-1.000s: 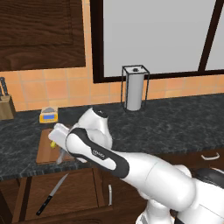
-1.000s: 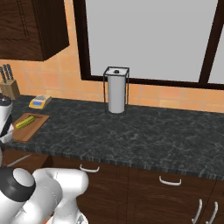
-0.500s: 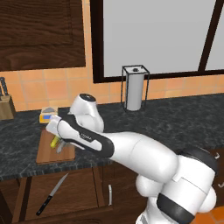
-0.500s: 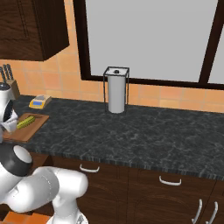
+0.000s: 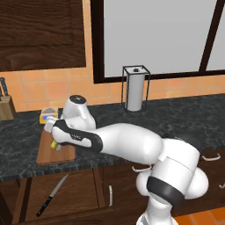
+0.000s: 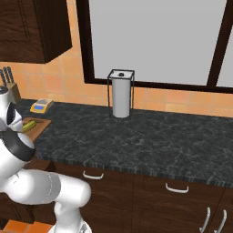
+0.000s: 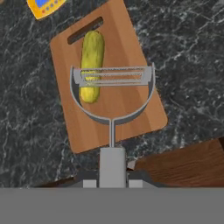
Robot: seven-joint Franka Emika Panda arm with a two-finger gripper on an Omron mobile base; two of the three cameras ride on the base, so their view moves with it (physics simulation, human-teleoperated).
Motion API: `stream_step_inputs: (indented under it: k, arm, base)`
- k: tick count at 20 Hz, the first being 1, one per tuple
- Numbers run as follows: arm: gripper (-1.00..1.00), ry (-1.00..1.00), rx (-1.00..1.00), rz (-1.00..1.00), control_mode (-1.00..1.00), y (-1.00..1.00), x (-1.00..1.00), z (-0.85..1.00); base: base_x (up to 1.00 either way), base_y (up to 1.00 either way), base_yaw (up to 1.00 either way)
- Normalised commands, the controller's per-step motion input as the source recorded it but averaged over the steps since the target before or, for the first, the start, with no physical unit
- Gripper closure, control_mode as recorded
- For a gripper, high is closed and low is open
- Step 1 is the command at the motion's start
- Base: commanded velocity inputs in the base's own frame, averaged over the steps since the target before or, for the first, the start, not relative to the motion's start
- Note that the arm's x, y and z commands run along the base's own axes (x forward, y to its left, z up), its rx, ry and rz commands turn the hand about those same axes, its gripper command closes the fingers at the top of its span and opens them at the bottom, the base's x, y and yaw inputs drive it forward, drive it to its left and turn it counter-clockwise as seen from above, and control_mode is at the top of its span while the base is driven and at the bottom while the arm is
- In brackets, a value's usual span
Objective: Place the appropriate cutting tool for cutting the cucumber skin on the cutting board.
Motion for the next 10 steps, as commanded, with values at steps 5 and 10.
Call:
stream_step_inputs:
  k: [5,10]
  arm:
    - [1.0,-0.1,0.0,0.0,-1.0,0.01,0.56,-0.52]
    - [1.0,-0.06,0.0,0.0,-1.0,0.0,0.62,-0.39]
  base:
    - [0.0,0.0,0.0]
    - [0.0,0.0,0.0]
